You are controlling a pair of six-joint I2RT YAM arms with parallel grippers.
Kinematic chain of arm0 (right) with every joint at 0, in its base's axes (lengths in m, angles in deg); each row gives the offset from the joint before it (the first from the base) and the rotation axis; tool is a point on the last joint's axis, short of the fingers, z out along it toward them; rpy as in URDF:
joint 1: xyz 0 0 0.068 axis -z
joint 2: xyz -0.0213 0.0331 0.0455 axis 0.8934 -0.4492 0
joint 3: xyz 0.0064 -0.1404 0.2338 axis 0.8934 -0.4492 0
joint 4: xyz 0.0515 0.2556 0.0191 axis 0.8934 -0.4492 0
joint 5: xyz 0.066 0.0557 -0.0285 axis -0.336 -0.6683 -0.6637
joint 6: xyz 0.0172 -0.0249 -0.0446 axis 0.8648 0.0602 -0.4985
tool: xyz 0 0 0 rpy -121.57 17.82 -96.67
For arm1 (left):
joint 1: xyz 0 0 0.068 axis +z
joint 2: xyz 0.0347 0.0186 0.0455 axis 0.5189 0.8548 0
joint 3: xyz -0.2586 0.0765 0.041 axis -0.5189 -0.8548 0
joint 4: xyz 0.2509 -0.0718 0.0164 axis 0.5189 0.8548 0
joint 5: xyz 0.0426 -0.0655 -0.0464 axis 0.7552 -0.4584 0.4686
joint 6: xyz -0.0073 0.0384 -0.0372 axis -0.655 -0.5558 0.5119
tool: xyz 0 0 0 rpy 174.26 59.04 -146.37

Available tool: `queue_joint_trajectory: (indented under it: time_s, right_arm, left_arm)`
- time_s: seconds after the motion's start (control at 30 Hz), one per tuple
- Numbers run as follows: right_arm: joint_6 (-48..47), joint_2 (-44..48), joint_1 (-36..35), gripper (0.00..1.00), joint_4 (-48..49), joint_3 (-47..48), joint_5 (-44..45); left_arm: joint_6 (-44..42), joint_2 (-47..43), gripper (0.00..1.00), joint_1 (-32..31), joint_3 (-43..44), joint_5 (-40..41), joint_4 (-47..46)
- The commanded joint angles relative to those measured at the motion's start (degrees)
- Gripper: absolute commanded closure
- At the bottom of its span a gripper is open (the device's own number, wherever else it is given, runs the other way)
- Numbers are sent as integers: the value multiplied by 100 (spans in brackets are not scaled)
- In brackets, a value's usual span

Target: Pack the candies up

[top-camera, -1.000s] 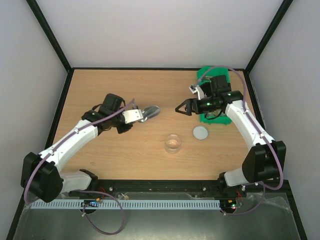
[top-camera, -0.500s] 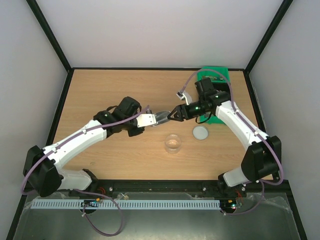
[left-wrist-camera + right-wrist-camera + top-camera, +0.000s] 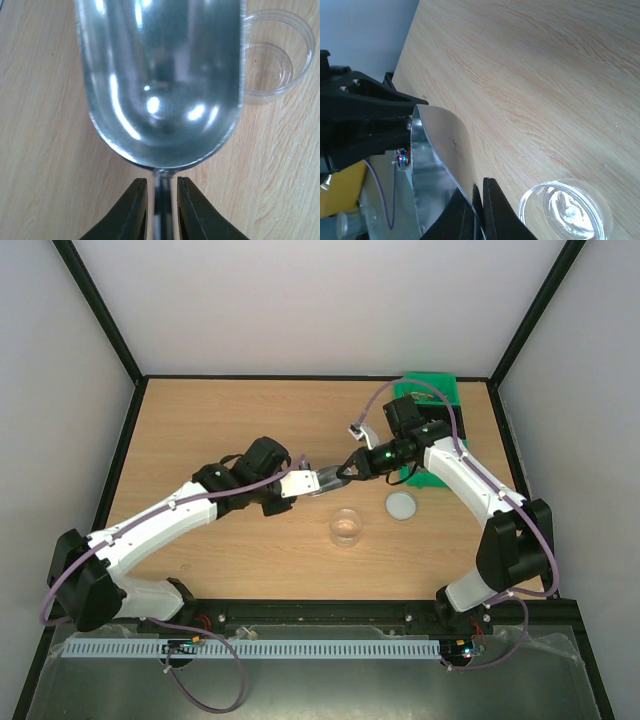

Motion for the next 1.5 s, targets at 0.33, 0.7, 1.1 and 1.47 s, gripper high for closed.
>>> queue_joint_trajectory:
  time_s: [0.33, 0.7, 1.1, 1.47]
  right_arm:
    - [-251, 129, 54, 99, -150, -11, -1312]
    - [-4, 19, 365, 99, 134, -99, -2363]
    - [291, -232, 539, 99, 400, -178, -2657]
    - [355, -187, 538, 99, 476, -297, -2713]
  left_arm:
    - [145, -1081, 46, 1104, 28, -2046, 109]
    - [32, -1229, 44, 1577, -34, -4052, -54]
    - [233, -879, 59, 1560, -81, -3699, -1096]
    - [324, -833, 75, 1412, -276, -3608, -1200]
